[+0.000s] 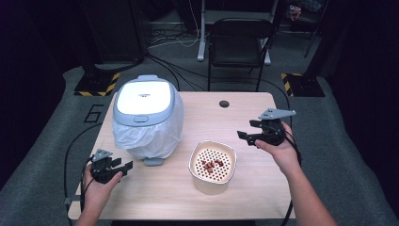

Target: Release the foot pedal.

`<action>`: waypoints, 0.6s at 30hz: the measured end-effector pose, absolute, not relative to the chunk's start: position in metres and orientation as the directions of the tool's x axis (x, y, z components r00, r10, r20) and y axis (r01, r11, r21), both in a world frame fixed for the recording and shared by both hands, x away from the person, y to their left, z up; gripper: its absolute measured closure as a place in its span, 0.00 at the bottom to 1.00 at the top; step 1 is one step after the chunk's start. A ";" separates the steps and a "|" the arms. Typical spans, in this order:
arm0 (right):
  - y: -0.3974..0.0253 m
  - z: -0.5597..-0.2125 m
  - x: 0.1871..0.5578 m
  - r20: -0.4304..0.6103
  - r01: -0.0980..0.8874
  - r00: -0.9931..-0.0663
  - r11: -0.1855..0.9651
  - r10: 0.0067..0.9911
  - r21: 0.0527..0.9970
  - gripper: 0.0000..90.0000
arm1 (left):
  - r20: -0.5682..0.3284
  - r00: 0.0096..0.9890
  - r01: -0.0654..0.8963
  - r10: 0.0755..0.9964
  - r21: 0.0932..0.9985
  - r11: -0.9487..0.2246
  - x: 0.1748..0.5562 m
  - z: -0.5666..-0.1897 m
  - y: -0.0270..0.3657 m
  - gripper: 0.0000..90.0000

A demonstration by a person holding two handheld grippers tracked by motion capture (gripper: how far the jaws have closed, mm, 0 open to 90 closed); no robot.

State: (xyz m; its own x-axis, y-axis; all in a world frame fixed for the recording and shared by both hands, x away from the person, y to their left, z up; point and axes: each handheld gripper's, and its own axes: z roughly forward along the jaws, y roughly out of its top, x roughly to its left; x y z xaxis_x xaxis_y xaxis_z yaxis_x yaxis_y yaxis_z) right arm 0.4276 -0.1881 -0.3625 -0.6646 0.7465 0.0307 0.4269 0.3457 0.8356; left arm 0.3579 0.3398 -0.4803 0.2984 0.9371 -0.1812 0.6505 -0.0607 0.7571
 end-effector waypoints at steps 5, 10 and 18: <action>-0.198 -0.390 0.413 0.008 0.454 -0.614 0.344 0.789 0.822 0.33 | -0.184 0.289 0.646 0.939 0.761 -0.050 0.358 -0.486 0.344 0.47; -0.205 -0.419 0.400 0.008 0.474 -0.573 0.323 0.819 0.819 0.33 | -0.175 0.288 0.647 0.941 0.760 -0.056 0.360 -0.491 0.349 0.47; -0.216 -0.454 0.387 0.040 0.490 -0.518 0.258 0.854 0.833 0.32 | -0.169 0.283 0.651 0.944 0.757 -0.060 0.362 -0.500 0.358 0.46</action>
